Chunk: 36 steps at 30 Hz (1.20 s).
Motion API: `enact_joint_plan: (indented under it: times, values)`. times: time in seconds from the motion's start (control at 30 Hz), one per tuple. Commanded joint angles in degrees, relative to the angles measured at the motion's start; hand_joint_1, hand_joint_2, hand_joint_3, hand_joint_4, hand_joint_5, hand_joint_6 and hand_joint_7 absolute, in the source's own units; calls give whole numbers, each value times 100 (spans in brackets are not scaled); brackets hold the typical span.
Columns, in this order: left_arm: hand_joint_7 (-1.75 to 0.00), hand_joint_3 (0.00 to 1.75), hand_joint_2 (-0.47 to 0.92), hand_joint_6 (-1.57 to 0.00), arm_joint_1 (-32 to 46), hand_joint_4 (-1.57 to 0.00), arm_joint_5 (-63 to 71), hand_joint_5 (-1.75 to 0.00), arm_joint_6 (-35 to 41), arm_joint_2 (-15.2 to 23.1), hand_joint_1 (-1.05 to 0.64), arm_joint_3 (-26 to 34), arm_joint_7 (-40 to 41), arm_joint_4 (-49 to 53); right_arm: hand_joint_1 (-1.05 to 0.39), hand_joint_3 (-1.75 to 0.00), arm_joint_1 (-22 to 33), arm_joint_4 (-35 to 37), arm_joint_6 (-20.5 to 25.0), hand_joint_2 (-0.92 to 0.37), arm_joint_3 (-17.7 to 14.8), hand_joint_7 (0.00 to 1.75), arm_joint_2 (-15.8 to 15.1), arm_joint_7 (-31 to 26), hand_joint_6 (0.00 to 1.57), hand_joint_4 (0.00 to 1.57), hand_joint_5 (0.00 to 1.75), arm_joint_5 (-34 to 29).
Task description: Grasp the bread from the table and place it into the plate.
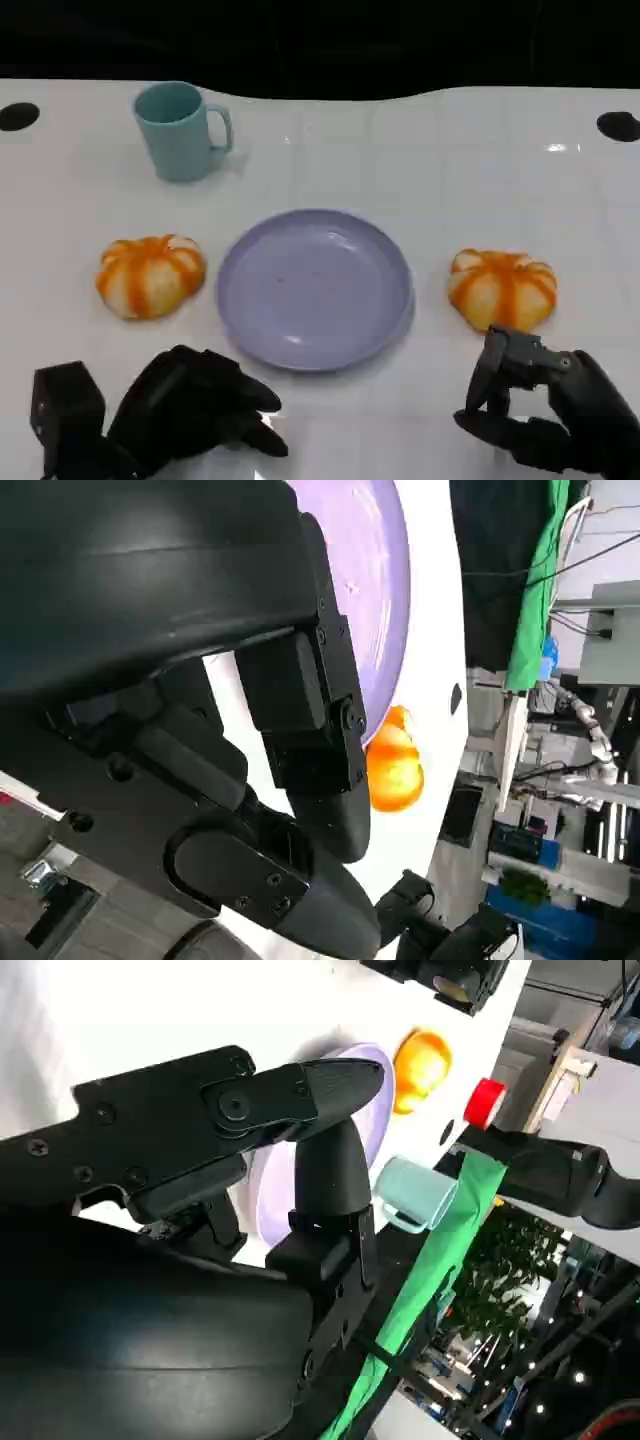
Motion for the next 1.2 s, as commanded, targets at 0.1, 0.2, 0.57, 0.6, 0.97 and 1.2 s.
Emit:
enact_joint_plan:
  times: [0.1, 0.2, 0.57, 0.6, 0.97, 1.2]
  values:
    - [0, 0, 77, -156, -51, -157, 3, -21, -13, 88, -105, 21, -26, 32, -43, -23, -18, -12, -19, -92, -67, 175, -77, -15, 63, 81, 175, 62]
    - [0, 0, 77, -156, -73, -157, -4, -21, -28, 81, -105, 32, -30, 78, -43, -23, -27, 4, -59, -92, -70, 175, -85, -38, 63, 81, 175, 22]
    - [0, 0, 77, -156, -68, -157, -29, -21, -11, 78, -105, 37, -64, 72, -44, -23, -5, -48, 25, -92, -63, 175, -96, -2, 63, 81, 175, 53]
    - [0, 0, 77, -156, -67, -157, -20, -21, -13, 81, -105, 35, -52, 71, -44, -23, -4, -49, 29, -92, -62, 175, -94, -3, 63, 81, 175, 54]
    - [0, 0, 77, -156, -64, -157, -12, -20, 17, 85, -105, 23, -46, 52, -47, -26, -52, -121, 95, -92, -112, 173, -121, -41, 57, 77, 175, 18]
    - [0, 0, 77, -156, -58, -157, -19, -20, 30, 72, -105, 19, -44, 39, -47, -23, -181, -433, 322, -92, -241, 121, -183, -223, 57, 56, 168, -205]
